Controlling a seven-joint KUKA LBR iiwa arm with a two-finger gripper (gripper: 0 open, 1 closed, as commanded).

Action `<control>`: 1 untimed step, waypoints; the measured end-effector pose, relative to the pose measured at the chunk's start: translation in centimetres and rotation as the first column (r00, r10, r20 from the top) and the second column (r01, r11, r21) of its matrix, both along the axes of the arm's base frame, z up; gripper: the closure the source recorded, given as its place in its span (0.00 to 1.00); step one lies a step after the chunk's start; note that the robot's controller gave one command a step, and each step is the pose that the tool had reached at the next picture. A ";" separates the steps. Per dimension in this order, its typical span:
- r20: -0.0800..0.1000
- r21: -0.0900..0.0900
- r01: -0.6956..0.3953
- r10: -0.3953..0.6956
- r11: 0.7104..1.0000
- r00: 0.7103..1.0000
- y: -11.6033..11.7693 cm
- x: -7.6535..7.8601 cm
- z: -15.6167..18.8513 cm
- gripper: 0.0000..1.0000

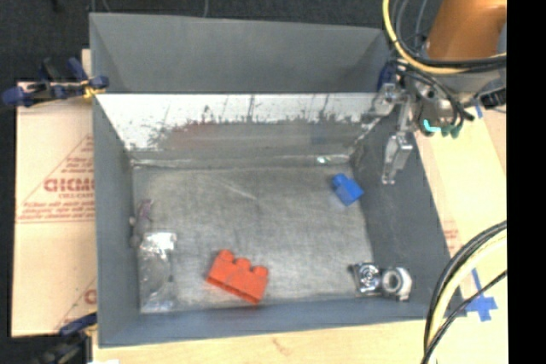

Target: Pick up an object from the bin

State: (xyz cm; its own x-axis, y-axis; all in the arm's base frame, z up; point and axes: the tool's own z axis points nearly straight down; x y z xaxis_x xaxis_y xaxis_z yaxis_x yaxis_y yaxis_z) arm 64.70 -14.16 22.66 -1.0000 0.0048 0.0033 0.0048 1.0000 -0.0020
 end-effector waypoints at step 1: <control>0.012 0.003 0.058 -0.058 0.998 0.998 -2.2 -0.6 -15.7 0.00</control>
Offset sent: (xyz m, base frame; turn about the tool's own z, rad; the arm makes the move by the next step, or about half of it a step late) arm -0.0081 -0.0207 -0.1566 0.0581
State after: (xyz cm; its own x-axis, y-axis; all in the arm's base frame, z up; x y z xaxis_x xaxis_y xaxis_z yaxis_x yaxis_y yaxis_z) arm 64.07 -16.34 6.95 -0.9980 0.0630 -0.0090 0.0630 0.9980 0.0006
